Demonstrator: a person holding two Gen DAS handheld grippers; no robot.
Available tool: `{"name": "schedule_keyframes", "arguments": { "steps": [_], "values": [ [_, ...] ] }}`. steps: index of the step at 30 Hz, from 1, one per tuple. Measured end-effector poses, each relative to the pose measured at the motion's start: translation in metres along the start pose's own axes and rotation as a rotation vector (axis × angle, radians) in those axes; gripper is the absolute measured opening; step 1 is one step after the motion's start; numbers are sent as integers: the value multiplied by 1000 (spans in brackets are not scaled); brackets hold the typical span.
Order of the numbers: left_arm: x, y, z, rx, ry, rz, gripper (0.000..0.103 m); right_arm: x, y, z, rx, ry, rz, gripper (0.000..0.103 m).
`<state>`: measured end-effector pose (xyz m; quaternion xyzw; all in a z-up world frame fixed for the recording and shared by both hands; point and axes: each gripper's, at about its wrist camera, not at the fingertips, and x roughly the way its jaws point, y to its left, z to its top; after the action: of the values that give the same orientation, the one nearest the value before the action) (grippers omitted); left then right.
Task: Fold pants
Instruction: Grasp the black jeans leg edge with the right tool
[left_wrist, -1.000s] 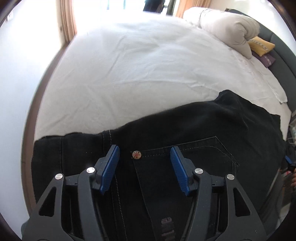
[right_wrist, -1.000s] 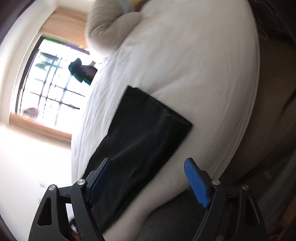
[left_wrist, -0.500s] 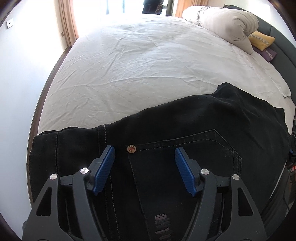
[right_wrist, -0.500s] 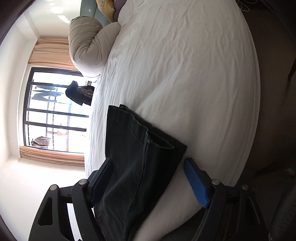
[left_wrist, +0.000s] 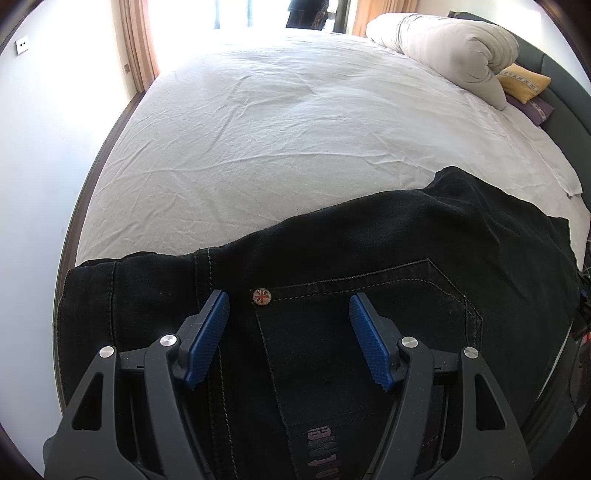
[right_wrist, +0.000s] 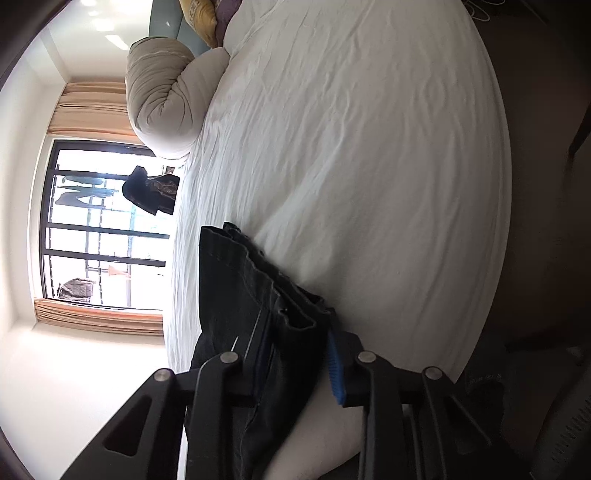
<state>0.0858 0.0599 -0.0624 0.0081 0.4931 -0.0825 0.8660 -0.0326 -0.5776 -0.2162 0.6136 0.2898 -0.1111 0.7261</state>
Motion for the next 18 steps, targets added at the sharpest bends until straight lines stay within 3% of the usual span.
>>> {"name": "schedule_keyframes", "arguments": {
  "steps": [4, 10, 18],
  "values": [
    [-8, 2, 5, -48, 6, -15, 66, 0, 4, -2, -13, -6, 6, 18],
    [-31, -13, 19, -92, -48, -76, 69, -5, 19, -5, -74, -40, -26, 16],
    [-38, -41, 31, -68, -83, -157, 102, -9, 43, -13, -167, -77, -77, 16]
  ]
}}
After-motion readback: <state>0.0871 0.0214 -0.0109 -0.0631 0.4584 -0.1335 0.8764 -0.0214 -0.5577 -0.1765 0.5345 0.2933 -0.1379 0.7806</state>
